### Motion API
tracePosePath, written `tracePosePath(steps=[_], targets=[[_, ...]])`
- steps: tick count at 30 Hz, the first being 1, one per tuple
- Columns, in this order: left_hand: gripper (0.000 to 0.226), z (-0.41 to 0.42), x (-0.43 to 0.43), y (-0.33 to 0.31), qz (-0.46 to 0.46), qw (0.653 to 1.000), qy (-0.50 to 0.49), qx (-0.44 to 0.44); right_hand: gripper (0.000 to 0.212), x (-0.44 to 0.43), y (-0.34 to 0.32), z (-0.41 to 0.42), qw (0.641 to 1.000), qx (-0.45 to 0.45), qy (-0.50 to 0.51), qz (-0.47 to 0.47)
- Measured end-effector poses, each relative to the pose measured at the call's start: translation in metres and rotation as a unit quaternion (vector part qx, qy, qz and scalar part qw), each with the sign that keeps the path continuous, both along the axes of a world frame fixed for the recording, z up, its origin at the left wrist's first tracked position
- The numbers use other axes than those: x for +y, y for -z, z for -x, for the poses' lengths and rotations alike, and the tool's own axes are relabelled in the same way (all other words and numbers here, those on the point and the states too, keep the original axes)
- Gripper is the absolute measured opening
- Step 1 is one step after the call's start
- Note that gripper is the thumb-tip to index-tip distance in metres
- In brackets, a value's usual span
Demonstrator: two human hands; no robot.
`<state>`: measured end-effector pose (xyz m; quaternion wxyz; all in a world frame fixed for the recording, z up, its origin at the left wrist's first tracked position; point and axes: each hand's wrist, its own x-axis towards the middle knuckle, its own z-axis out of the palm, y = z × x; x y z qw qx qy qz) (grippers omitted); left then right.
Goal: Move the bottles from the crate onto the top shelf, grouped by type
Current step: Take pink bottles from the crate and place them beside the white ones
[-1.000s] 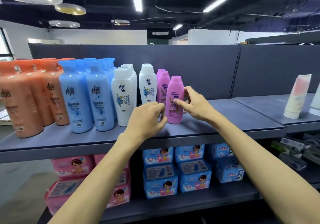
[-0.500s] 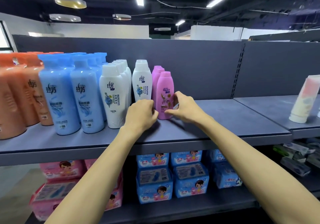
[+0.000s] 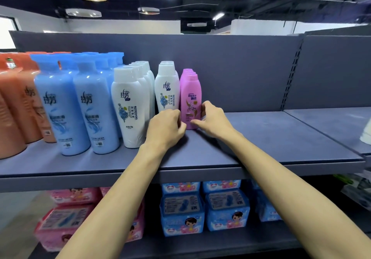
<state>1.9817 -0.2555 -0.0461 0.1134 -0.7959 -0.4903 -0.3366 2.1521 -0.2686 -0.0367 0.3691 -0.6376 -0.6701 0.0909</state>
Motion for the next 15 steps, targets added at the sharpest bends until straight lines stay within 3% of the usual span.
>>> tracePosePath(steps=[11, 15], targets=[[0.016, 0.004, -0.013, -0.003, -0.012, 1.000, 0.005, -0.006, 0.050, -0.030, -0.005, 0.005, 0.998, -0.043, 0.050, -0.005], [0.019, 0.005, -0.029, -0.011, -0.027, 0.998, 0.029, 0.039, 0.047, -0.052, -0.015, 0.003, 0.996, -0.063, 0.055, -0.006]])
